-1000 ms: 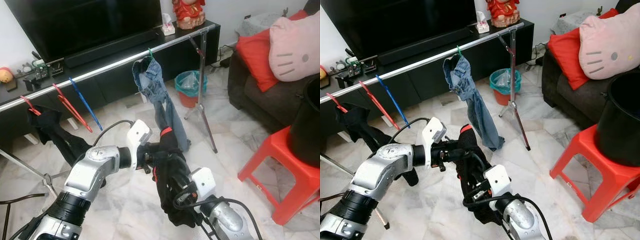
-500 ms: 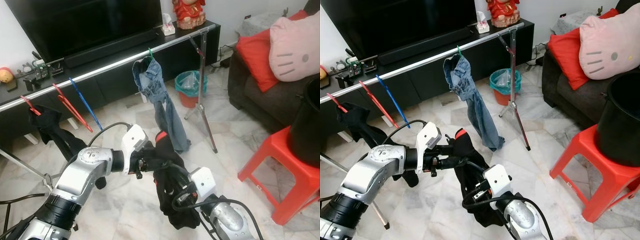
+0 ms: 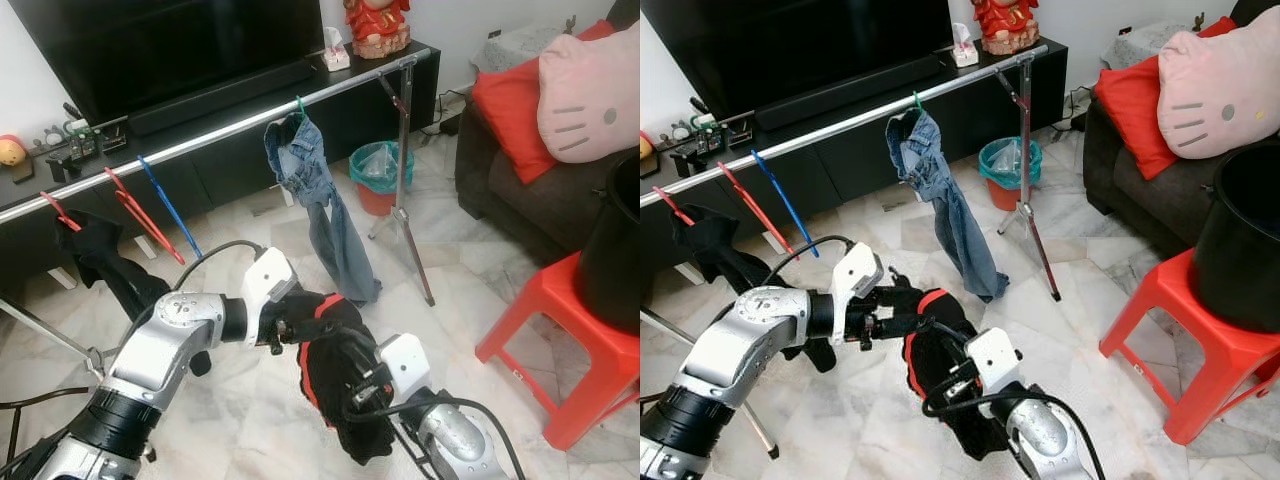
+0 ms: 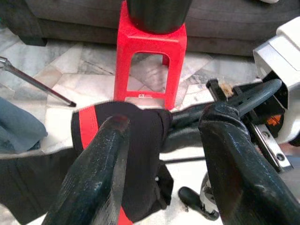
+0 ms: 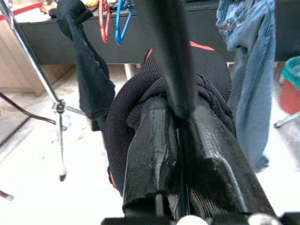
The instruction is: Hang hanger
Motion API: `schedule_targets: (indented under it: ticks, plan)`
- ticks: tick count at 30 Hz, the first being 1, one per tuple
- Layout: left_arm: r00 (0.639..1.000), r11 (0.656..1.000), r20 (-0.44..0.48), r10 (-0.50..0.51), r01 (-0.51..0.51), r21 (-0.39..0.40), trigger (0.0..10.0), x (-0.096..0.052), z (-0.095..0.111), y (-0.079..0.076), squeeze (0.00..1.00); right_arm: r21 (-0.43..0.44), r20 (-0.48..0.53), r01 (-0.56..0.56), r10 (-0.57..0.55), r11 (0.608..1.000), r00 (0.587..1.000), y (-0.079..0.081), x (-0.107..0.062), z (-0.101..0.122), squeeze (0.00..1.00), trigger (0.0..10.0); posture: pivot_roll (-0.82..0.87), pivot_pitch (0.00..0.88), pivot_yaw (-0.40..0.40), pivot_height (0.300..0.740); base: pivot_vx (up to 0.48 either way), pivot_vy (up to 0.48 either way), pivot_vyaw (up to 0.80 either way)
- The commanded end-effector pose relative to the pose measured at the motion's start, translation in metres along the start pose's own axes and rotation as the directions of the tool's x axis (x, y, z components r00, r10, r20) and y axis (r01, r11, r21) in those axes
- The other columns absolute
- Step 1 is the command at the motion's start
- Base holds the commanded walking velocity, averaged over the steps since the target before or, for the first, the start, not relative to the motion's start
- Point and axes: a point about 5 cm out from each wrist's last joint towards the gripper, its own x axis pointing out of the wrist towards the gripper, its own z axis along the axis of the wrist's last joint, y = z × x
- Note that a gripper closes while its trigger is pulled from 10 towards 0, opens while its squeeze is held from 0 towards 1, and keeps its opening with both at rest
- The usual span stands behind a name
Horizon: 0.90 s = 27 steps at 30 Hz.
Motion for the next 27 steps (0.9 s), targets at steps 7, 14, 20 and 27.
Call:
schedule_targets:
  ticks: [7,14,20,27]
  plan:
    - [0.989,0.998,-0.135,0.059,-0.058,0.015,10.0,-0.004,-0.022,0.008,0.00,-0.045,0.164,0.149,-0.140,0.988,0.977,-0.019,0.014,0.033,0.00,10.0,0.14,0.028,0.191,0.740,0.000,0.000,0.00]
    - [0.986,0.997,-0.149,0.074,-0.069,0.035,10.0,-0.009,-0.024,0.013,0.00,-0.056,0.158,0.238,-0.226,0.970,0.961,-0.029,0.014,0.032,0.00,10.0,0.13,0.025,0.187,0.740,0.000,0.000,0.00]
    - [0.987,0.998,-0.160,-0.019,0.028,0.054,10.0,-0.007,-0.025,0.001,0.00,-0.039,0.159,0.195,-0.187,0.980,0.969,-0.021,0.017,0.031,0.00,10.0,0.13,0.024,0.186,0.740,0.000,0.000,0.00]
    - [0.949,0.951,-0.096,0.299,-0.288,0.111,10.0,-0.001,-0.021,0.033,0.00,-0.027,0.180,0.141,-0.134,0.990,0.975,-0.012,0.018,0.033,0.00,10.0,0.13,0.024,0.184,0.740,0.000,0.000,0.00]
